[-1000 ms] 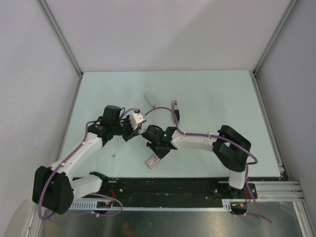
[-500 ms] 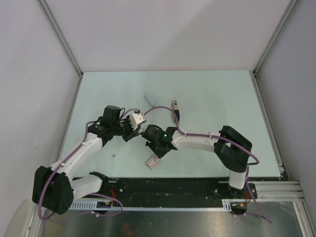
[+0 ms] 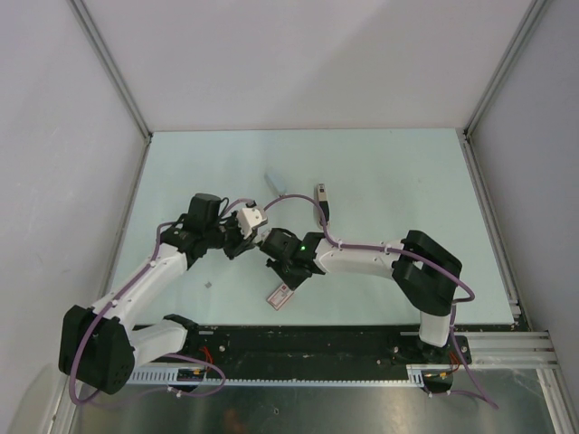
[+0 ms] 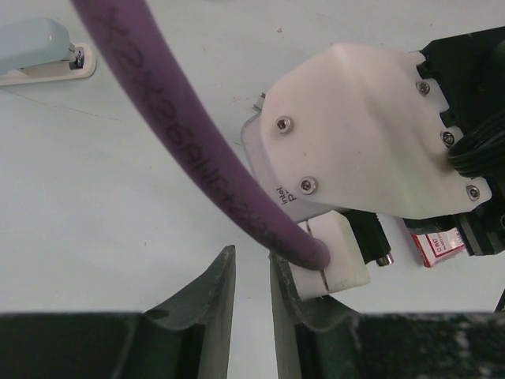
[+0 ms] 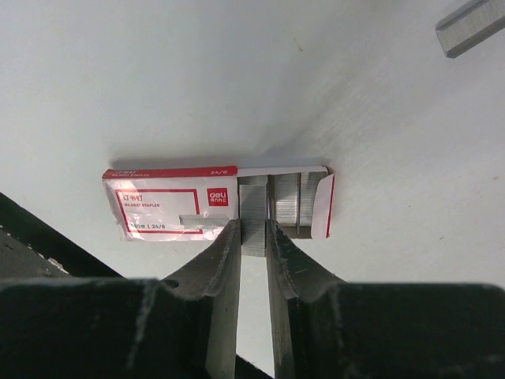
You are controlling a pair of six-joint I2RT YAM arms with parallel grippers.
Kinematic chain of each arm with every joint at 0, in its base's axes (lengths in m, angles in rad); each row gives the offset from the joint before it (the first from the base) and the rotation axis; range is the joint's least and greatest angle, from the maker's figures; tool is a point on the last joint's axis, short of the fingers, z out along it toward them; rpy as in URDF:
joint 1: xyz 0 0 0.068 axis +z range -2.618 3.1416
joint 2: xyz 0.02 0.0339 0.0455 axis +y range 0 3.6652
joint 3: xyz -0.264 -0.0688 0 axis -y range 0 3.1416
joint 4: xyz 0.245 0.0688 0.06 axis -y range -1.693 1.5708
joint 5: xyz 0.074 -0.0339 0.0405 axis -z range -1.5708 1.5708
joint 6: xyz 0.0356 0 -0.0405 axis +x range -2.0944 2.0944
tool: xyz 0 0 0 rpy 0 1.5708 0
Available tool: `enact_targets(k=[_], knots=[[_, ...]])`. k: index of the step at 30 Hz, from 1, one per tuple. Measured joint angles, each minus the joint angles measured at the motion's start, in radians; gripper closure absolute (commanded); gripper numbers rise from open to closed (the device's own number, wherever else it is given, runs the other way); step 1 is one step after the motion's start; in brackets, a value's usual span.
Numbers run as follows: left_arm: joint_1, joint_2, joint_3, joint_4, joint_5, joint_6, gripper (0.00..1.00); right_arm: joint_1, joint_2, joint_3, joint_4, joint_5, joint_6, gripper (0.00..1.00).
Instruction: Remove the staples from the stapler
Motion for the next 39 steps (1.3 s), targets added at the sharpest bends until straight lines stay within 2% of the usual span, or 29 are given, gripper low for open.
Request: enact_targets(k=[16, 21, 26, 28, 34, 39], knots=[[0.0, -0.016, 0.0, -0.001, 0.0, 0.0, 0.7, -0.011, 0.0, 0.0, 0.003, -0.011, -0.001, 0.69], [0.0, -0.018, 0.0, -0.001, 0.0, 0.0, 0.69, -0.013, 0.0, 0.0, 0.012, -0.012, -0.001, 0.71], [0.0, -0.018, 0.0, -0.001, 0.001, 0.0, 0.69, -0.019, -0.032, -0.023, 0.028, -0.011, 0.001, 0.77], [0.0, -0.018, 0.0, -0.001, 0.003, 0.0, 0.68, -0.029, -0.081, -0.058, 0.04, -0.011, 0.008, 0.74], [0.0, -0.013, 0.0, -0.001, 0.02, -0.01, 0.66, -0.154, -0.219, -0.16, 0.106, -0.038, 0.042, 0.49], [0.0, -0.013, 0.0, -0.001, 0.026, -0.022, 0.65, -0.23, -0.215, -0.171, 0.188, -0.049, 0.031, 0.46]])
